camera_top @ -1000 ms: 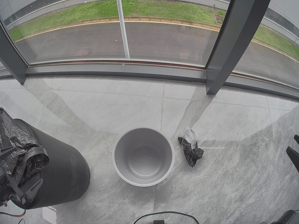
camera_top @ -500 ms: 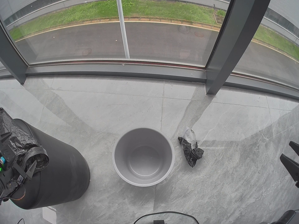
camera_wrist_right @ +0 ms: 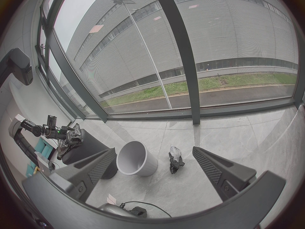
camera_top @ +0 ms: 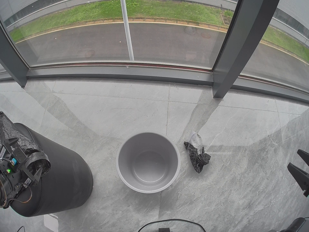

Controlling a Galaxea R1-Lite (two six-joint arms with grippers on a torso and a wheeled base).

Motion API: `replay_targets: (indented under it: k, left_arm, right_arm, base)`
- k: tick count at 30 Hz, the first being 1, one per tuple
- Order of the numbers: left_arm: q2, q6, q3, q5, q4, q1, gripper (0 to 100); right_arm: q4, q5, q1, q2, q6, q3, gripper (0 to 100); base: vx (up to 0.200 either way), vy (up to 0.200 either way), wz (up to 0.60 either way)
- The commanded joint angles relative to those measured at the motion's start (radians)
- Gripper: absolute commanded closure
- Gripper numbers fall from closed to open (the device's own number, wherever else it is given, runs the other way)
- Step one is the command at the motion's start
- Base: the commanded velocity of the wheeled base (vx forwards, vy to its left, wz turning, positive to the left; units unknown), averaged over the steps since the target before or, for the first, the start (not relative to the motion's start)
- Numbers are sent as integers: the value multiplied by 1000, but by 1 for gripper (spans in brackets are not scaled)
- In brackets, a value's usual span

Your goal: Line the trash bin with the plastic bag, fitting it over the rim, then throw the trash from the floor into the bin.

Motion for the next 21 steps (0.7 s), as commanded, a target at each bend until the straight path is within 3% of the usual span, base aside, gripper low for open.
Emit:
replay_targets:
  k: [1,20,21]
  left_arm:
    - [69,-2,3,0,-41,28,0]
    - [144,-2,38,0,-151,59,0]
    - [153,-3,47,0,-181,61,100]
  right_arm:
    - [-1,0,1,-3,1,3,0]
    - [-1,0,2,-5,1,15,0]
    - [-1,0,2,-5,-1,18,0]
  base:
    - [0,0,0]
    - [0,0,0]
    - [0,0,0]
